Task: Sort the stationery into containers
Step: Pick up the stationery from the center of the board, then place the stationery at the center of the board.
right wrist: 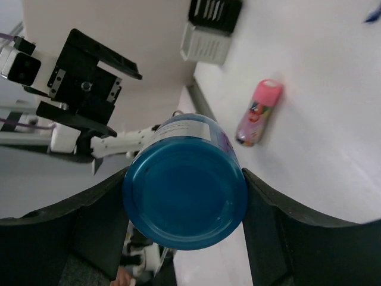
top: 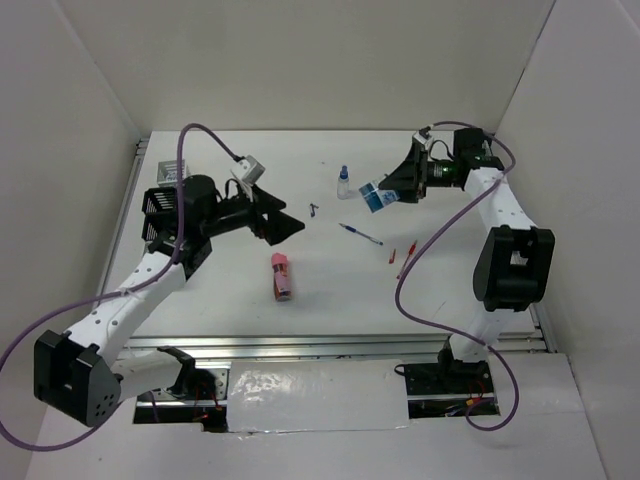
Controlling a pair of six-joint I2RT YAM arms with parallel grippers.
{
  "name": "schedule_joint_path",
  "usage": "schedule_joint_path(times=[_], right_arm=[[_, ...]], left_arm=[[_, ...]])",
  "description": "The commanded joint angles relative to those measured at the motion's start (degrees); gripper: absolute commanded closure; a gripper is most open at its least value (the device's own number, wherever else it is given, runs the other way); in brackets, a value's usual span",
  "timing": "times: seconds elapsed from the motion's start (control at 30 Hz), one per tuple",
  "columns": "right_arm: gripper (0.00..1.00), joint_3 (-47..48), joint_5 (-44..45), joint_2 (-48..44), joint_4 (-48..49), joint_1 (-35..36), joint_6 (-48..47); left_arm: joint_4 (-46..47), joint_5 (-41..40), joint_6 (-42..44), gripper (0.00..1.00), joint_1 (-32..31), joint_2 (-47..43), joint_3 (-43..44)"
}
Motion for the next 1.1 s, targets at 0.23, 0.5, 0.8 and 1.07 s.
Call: schedule_joint_path(times=[0.23,0.5,0.8,1.07], right_arm=[[1.0,-2.2,-21.3,-7.7,-3.4,9.4,-1.5],[1.0,-2.7,-21.2,-11.9,-3.5,13.7,-0.8],[1.0,-3.3,-21.3,-12.8,-3.3,15.3,-0.6],[1.0,4.3,-21.0,-12.4,-23.8,10.4,-26.7]], left_arm=[[9.0,-19.7,15.4,0.01,-19.7,-4.5,-0.5],[8.0,-28.4,18.3,0.01,-26.3,-1.3,1.0],[5.8,-28.4,17.3,0.03,-27.1,0.6,3.7],[5.0,0.1,-15.9,0.06,-13.8,-3.6,0.2]])
